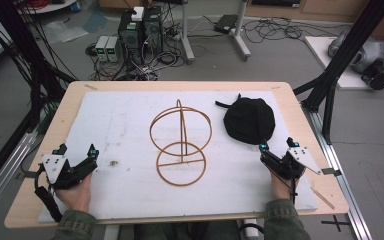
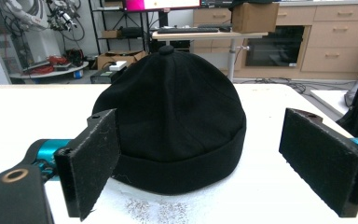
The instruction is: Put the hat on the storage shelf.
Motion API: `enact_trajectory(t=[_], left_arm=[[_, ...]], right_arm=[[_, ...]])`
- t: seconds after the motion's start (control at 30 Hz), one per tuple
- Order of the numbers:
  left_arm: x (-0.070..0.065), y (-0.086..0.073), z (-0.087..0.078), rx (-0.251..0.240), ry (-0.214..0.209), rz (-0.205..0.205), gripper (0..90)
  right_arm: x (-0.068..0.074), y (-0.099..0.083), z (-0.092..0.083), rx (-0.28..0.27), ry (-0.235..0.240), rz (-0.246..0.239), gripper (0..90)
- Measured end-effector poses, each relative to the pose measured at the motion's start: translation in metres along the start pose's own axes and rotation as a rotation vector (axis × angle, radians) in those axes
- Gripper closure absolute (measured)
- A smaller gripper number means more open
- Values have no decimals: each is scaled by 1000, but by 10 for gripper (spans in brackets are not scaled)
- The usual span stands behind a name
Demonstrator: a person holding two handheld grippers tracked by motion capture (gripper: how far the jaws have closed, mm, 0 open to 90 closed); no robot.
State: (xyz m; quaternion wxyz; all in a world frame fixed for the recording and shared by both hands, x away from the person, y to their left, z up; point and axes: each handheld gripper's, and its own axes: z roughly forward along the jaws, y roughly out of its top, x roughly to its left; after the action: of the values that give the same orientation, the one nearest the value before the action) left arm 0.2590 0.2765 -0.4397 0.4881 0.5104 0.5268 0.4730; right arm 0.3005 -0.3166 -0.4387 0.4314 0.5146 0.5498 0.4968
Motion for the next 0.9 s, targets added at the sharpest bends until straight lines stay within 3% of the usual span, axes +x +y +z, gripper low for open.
enact_trajectory(t=[0.5,0.9], left_arm=[[2,0,0,-9,0,0,125],[1,0,0,-11,6,-1,125]], right_arm=[[0,-1,0,-1,4,1,120],[3,2,4,8,38,-10,120]])
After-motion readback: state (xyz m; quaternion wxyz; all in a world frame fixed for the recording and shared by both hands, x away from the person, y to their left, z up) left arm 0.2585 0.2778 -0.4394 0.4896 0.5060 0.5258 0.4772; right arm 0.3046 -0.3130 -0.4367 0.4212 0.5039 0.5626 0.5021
